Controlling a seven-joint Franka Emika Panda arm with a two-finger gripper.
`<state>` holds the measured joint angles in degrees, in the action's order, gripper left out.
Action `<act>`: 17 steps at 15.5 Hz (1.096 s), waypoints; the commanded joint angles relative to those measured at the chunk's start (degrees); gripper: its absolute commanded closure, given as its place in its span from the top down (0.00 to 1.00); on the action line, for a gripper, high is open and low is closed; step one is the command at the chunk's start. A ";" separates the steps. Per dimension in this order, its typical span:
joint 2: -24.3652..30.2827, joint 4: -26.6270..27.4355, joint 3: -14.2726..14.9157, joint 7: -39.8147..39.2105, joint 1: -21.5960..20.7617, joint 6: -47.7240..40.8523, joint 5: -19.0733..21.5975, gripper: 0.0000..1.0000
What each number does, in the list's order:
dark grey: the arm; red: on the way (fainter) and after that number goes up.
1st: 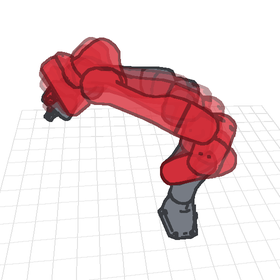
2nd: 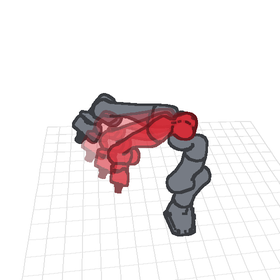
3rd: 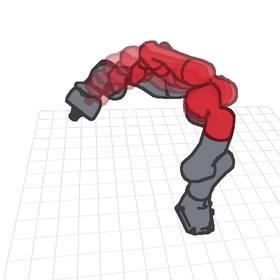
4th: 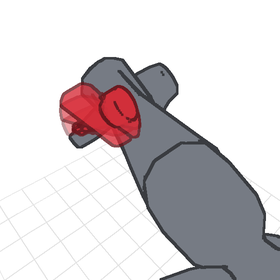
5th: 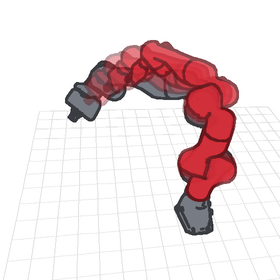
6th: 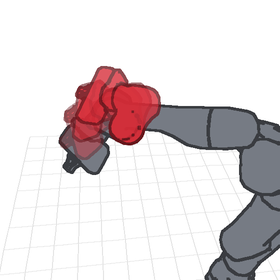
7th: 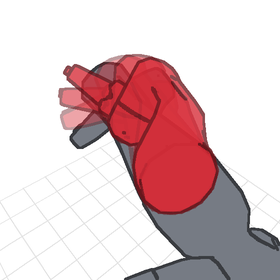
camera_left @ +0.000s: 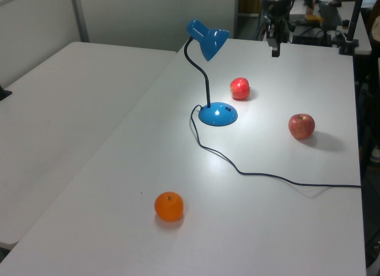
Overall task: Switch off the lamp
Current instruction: 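Move the gripper down toward the round blue lamp base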
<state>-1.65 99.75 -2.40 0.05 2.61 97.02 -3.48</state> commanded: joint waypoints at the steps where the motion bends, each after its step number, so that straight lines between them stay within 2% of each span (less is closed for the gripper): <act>1: 0.77 7.63 0.21 -1.45 0.02 9.83 0.93 0.00; 5: 0.07 14.57 0.21 -0.93 0.20 21.69 0.93 0.00; 9: -2.38 21.17 0.21 -0.58 0.02 37.76 0.93 0.00; 17: -10.30 21.53 0.21 -0.40 -0.42 57.65 0.93 0.00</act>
<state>-10.42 120.95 -2.41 0.06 2.72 149.11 -3.48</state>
